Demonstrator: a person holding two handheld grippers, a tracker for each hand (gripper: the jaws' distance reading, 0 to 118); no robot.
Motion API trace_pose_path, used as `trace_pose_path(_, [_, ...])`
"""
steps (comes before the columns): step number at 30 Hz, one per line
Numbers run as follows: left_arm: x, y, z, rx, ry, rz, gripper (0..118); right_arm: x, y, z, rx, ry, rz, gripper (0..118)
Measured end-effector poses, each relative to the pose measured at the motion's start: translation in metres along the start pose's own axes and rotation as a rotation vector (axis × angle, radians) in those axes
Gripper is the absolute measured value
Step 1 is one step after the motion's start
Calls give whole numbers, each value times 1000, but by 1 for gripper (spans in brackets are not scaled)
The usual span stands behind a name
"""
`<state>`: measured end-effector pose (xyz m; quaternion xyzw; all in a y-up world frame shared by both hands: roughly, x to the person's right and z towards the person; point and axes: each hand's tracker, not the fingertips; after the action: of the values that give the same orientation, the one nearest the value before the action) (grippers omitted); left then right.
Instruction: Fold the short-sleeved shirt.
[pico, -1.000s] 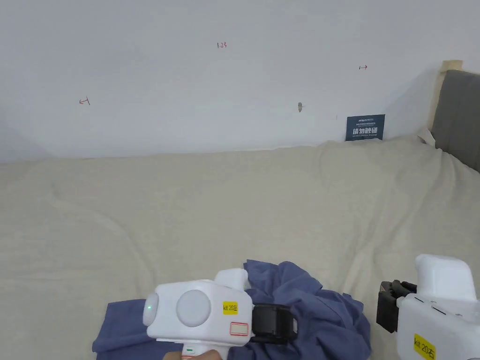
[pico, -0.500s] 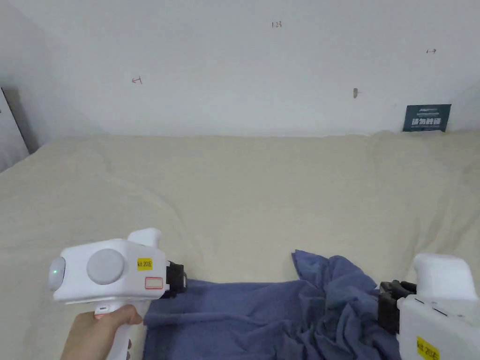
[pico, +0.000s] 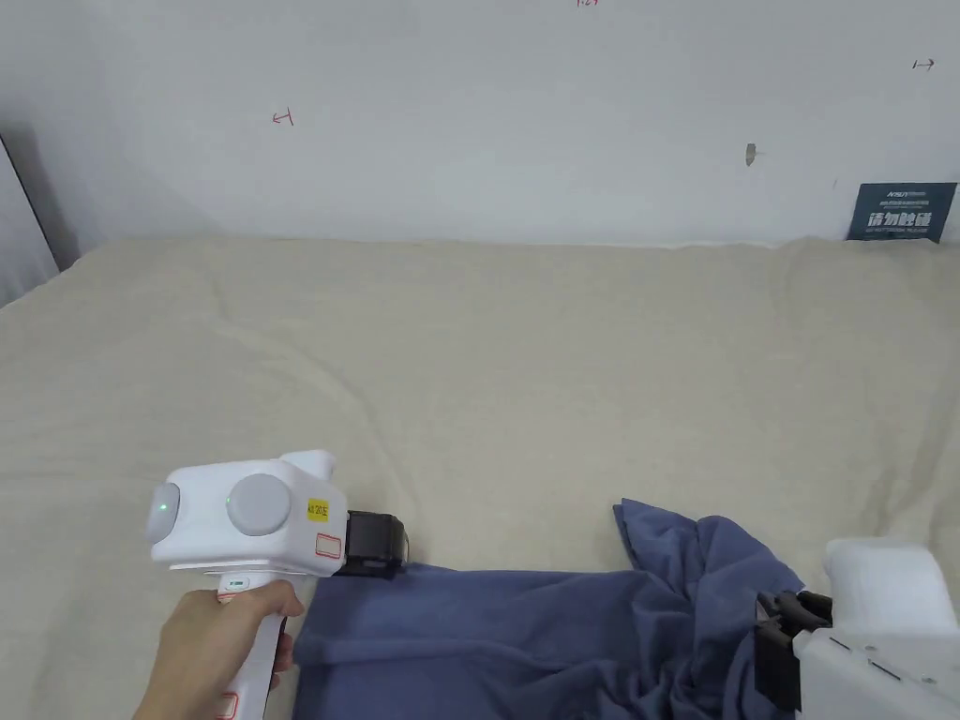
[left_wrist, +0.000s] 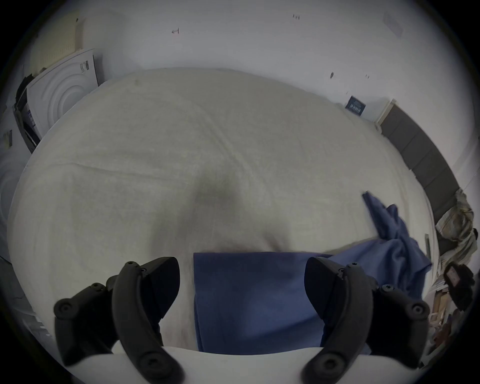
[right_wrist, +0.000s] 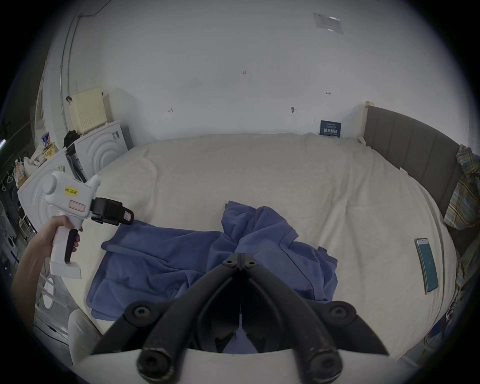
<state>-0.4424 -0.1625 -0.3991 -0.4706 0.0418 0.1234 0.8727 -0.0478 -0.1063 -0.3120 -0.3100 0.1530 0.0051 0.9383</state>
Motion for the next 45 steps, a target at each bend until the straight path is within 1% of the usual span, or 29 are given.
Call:
trace_pose_path(2, [-1,-1,-16,-48,23,-17,98,0,-2,-3,-9,2,2,0])
trace_pose_path(3, [1,-5,-21,-65,31,-23,87,0,-2,-4,-12,3,2,0])
trace_pose_path(4, [4,-10,-27,-82,57,-26,82,0,-3,-5,-17,3,2,0])
trace_pose_path(5, [11,-14,-26,-35,137,-79,81,0,-4,-6,-21,2,0,0])
trace_pose_path(8, [17,-13,-28,-18,144,-94,70,4,-7,-7,-32,2,-2,0])
trace_pose_path(10, [21,-13,-24,-10,142,-98,38,7,-8,-6,-38,0,-8,0])
trace_pose_path(11, [24,-13,-23,5,141,-111,16,9,-8,-6,-38,-1,-12,0])
trace_pose_path(12, [27,-12,-22,12,138,-121,7,11,-8,-5,-38,-1,-15,0])
trace_pose_path(16, [31,-9,-30,3,152,-147,7,22,-1,-4,-33,20,-44,0])
trace_pose_path(18, [27,-11,-19,15,110,-113,7,29,9,-3,-30,48,-52,0])
trace_pose_path(19, [24,-10,-15,31,91,-95,7,31,16,-5,-31,43,-46,0])
trace_pose_path(21, [20,-7,-6,54,81,-85,7,35,32,-9,-12,48,6,0])
trace_pose_path(23, [23,-10,10,70,79,-89,7,41,51,-17,-26,84,35,0])
trace_pose_path(24, [23,-9,13,76,78,-91,7,44,61,-23,-41,103,37,10])
trace_pose_path(25, [23,-7,15,80,71,-92,7,47,71,-31,-66,137,73,28])
trace_pose_path(26, [24,-10,19,89,65,-93,7,50,79,-41,-71,164,92,53])
trace_pose_path(27, [24,-9,20,93,63,-92,7,53,87,-54,-93,174,109,86])
trace_pose_path(28, [25,-9,21,96,62,-93,7,52,96,-65,-143,192,148,98])
trace_pose_path(29, [26,-10,22,104,63,-99,7,54,106,-78,-166,155,173,98])
trace_pose_path(30, [25,-8,21,109,65,-101,7,56,112,-91,-191,163,184,98])
trace_pose_path(31, [25,-8,21,118,68,-103,7,58,121,-112,-190,158,157,98])
trace_pose_path(34, [29,-14,25,124,68,-105,7,64,134,-165,-360,145,101,98])
trace_pose_path(36, [28,-16,25,118,69,-109,7,63,128,-188,-446,152,91,98])
trace_pose_path(38, [25,-17,26,114,68,-109,7,60,116,-210,-474,117,154,98])
trace_pose_path(40, [22,-19,25,111,57,-99,7,57,100,-227,-497,19,197,98])
trace_pose_path(41, [21,-20,25,108,54,-93,7,56,92,-234,-556,12,195,98])
trace_pose_path(43, [17,-20,23,113,57,-88,7,55,78,-238,-624,104,168,98])
trace_pose_path(44, [17,-21,23,113,61,-88,7,59,77,-243,-537,52,229,96])
trace_pose_path(45, [17,-21,22,112,64,-88,7,56,80,-238,-522,58,239,86])
